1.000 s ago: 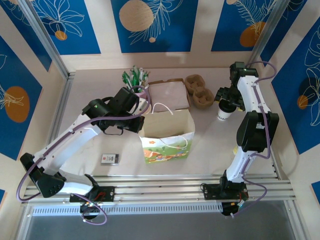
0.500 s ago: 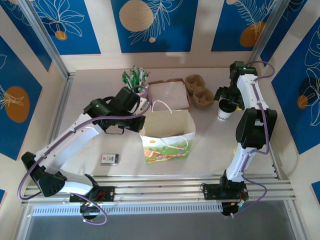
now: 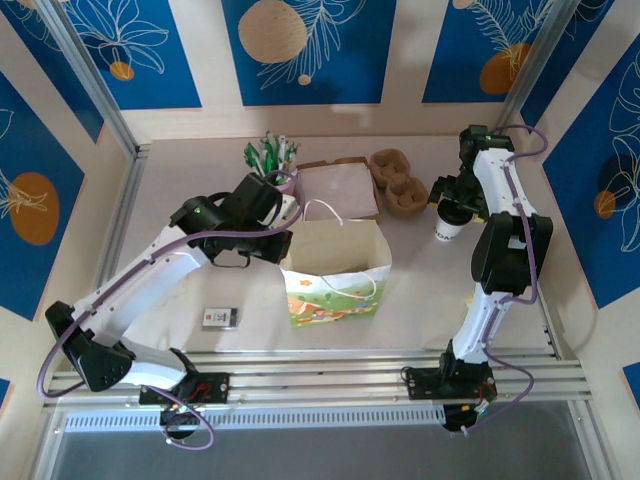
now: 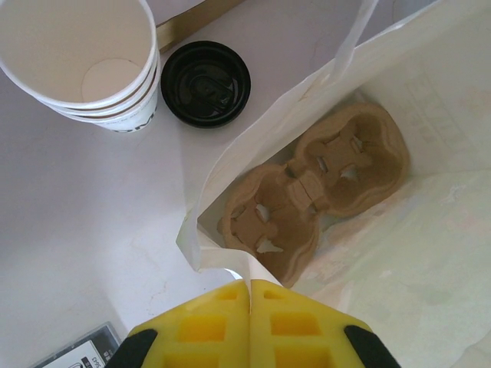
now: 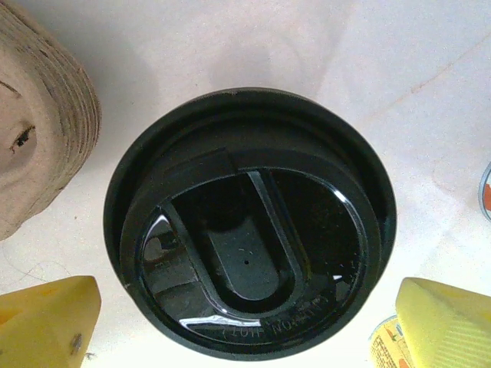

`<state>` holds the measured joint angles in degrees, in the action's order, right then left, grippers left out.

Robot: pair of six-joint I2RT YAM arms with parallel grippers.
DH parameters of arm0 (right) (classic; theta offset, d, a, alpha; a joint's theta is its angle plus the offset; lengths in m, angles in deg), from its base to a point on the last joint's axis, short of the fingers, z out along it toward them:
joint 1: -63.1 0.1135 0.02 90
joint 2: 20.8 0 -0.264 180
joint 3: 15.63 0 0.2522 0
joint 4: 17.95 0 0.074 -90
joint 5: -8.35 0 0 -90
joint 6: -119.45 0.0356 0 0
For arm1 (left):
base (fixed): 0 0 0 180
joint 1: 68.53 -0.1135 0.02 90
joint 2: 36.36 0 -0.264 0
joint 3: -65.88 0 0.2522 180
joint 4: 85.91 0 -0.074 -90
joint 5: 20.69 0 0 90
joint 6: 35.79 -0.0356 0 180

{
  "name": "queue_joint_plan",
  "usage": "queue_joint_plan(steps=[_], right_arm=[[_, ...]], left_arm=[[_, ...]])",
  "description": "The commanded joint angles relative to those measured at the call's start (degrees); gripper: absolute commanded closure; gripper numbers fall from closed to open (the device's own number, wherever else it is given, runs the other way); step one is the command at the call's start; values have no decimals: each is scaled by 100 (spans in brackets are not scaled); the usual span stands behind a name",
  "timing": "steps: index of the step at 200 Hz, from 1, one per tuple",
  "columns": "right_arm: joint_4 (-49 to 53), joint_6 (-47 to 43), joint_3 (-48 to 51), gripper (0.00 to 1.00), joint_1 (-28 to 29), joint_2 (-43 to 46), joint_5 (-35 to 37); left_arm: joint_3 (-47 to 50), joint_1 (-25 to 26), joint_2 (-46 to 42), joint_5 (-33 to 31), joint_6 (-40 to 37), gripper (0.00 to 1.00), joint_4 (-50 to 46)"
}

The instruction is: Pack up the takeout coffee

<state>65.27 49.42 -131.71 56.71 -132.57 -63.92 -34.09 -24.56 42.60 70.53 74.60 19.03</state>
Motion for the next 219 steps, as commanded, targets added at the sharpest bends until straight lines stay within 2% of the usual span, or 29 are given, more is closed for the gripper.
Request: queue_joint_plan(steps=[1, 219], right_arm=[[18, -114, -34, 1, 6, -95, -131], [-81, -173, 59, 1, 53, -444, -100]], left_arm=[[-88, -68, 120, -42, -149, 100, -185], [-150, -66, 189, -18, -157, 100, -215]])
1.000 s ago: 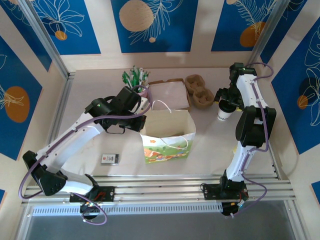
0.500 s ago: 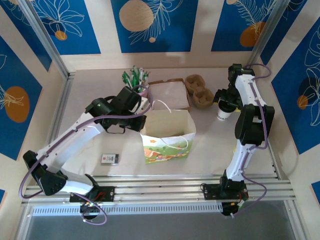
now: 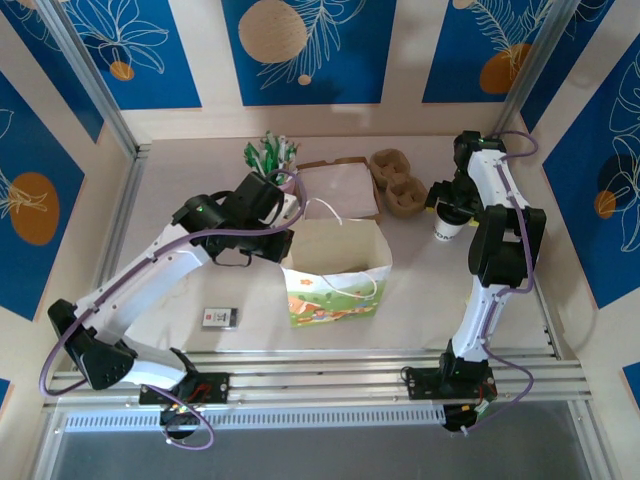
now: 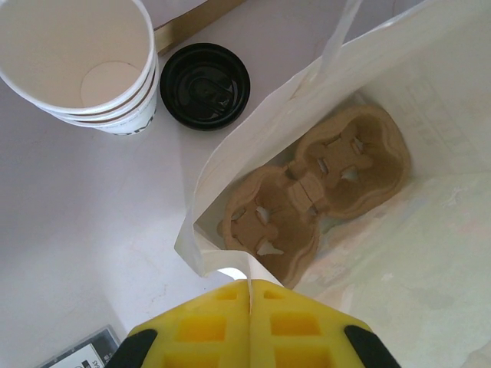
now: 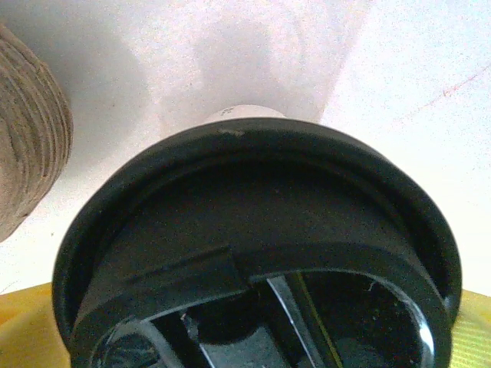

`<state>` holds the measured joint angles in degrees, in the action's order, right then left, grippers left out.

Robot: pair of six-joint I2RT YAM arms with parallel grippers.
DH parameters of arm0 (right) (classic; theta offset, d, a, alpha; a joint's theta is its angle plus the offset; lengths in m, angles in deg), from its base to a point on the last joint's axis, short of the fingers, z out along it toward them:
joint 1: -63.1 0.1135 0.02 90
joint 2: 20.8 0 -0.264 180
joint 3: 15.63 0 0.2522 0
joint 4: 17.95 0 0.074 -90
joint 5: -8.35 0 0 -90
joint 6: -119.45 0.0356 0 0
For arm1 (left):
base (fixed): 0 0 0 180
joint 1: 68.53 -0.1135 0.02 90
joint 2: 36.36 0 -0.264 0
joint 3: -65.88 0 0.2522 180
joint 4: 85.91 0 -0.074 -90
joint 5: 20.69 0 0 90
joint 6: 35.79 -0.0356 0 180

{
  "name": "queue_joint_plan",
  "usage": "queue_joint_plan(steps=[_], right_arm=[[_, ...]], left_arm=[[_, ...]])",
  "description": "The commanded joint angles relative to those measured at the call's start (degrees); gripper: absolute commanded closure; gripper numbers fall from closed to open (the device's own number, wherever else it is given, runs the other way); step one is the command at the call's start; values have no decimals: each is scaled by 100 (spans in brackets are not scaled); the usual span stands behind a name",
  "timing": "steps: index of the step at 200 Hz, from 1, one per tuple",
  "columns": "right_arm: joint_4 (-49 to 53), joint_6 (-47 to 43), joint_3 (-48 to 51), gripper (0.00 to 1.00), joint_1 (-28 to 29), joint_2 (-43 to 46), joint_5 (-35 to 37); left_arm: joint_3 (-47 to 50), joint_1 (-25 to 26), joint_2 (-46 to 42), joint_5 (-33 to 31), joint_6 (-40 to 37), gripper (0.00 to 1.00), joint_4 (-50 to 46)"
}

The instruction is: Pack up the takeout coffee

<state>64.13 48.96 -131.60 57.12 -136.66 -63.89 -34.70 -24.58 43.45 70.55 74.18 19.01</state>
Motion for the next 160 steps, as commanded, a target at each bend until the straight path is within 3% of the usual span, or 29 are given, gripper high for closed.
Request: queue_joint_plan(steps=[1, 20, 160], right_arm=[[33, -129, 46, 1, 10, -34, -108], [-2, -155, 113, 0, -9, -37, -129], [-21, -190, 308, 18, -20, 194, -292]], left_arm=[[-89, -67, 104, -19, -116, 100, -213], [-106, -62, 123, -18, -125, 100, -214], [-177, -61, 120, -36, -160, 100, -262]])
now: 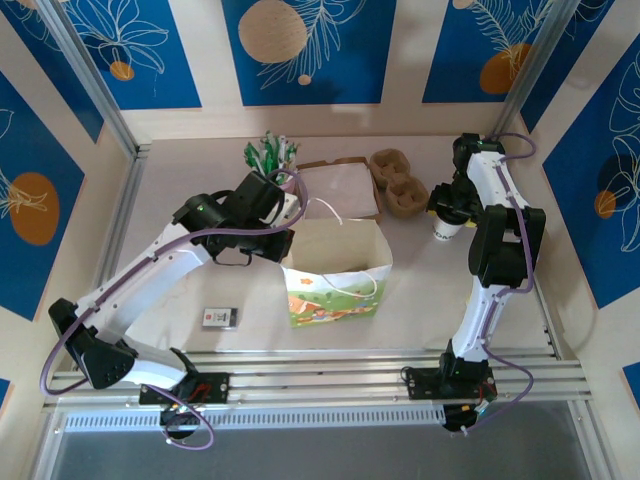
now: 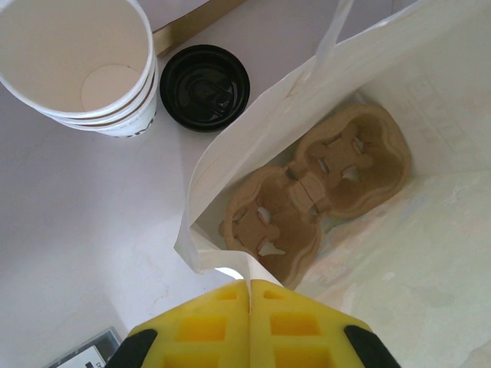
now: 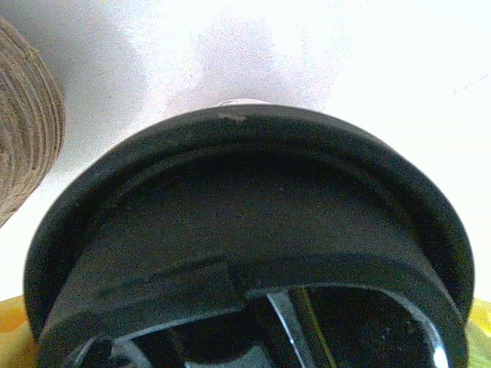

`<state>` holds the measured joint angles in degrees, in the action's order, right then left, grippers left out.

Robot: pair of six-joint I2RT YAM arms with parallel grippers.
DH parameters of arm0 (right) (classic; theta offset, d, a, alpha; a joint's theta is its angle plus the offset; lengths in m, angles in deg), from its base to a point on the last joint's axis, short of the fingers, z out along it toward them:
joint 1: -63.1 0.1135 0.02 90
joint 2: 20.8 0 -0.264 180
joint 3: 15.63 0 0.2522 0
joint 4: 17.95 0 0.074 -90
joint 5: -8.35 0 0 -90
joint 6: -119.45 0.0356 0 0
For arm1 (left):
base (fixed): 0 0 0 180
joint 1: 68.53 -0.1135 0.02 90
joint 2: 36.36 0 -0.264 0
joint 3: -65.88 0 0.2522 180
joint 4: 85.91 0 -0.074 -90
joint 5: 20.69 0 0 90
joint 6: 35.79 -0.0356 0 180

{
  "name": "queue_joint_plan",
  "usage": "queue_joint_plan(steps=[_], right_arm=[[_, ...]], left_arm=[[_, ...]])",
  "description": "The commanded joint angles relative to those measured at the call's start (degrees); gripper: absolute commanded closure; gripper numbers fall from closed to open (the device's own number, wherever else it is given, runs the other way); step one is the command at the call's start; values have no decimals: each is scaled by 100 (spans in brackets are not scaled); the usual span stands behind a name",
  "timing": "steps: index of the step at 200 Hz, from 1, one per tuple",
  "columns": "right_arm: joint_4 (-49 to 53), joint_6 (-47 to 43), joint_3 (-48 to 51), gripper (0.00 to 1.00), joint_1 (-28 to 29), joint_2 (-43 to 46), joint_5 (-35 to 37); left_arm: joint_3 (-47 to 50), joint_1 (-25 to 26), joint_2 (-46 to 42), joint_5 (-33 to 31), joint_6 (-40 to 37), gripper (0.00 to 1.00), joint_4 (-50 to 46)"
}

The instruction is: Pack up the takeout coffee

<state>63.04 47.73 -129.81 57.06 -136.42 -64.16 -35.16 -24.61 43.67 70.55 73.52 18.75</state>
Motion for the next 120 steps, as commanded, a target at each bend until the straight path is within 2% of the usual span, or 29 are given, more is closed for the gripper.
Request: queue_joint_plan(steps=[1, 102, 120], right_arm=[[89, -65, 128, 18, -12, 170, -265], [116, -97, 280, 18, 289, 733, -205], [99, -123, 359, 18, 372, 883, -237]], left_arm=[[-131, -59, 99, -36, -94, 100, -238], [-122, -64, 72, -63, -135, 100, -180], [-156, -60, 99, -40, -138, 96, -177]])
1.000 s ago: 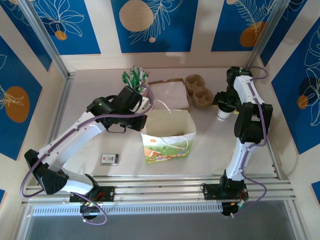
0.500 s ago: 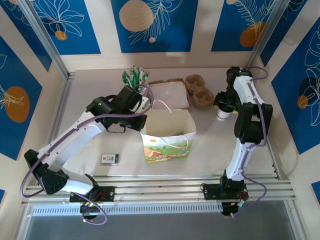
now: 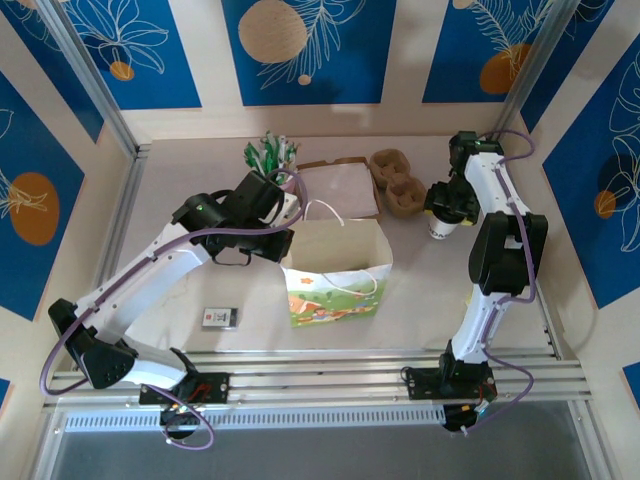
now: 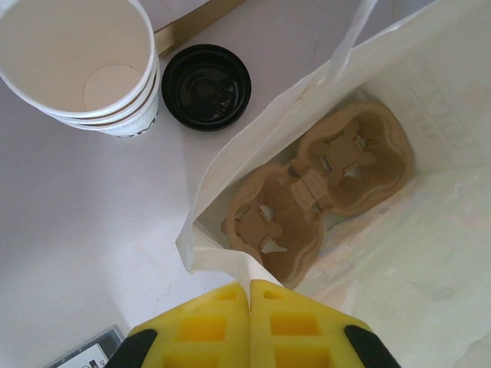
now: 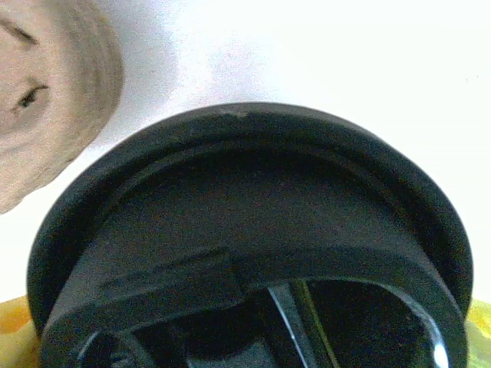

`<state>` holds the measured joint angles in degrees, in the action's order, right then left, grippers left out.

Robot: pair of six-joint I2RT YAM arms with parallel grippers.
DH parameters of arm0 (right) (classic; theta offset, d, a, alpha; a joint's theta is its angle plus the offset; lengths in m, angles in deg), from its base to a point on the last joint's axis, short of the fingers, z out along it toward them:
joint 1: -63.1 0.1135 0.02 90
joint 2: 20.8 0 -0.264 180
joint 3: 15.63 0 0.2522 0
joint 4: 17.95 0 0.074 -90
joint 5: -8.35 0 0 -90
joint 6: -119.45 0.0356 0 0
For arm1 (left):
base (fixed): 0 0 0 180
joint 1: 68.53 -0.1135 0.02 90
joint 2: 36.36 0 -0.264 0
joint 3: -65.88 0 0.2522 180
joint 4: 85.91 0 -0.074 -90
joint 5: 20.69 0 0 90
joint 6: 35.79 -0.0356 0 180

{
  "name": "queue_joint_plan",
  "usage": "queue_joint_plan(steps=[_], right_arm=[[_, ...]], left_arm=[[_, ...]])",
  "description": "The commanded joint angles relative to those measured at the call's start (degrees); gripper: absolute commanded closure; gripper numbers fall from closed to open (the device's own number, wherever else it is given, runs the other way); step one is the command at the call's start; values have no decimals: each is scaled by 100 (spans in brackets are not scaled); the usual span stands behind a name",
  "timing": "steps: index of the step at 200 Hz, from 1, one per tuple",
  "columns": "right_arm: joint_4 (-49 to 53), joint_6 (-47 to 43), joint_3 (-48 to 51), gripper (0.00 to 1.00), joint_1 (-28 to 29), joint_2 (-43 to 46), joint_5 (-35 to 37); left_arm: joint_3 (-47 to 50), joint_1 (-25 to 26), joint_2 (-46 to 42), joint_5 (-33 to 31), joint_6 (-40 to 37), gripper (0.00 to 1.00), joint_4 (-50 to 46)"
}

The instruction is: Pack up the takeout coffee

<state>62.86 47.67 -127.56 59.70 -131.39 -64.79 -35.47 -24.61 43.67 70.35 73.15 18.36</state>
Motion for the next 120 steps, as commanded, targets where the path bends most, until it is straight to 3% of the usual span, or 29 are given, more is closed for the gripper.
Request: queue_joint_plan(steps=[1, 33, 94, 120], right_arm=[[116, -117, 142, 18, 114, 389, -174], [91, -148, 261, 18, 266, 679, -161], [98, -185, 396, 19, 523, 1172, -163], [133, -205, 434, 18, 663, 1334, -126]], left_arm=[[-126, -60, 100, -18, -101, 96, -138], [-179, -59, 127, -7, -92, 94, -166], [-341, -59, 109, -101, -100, 74, -218], [-423, -60, 118, -155, -110, 72, -236]])
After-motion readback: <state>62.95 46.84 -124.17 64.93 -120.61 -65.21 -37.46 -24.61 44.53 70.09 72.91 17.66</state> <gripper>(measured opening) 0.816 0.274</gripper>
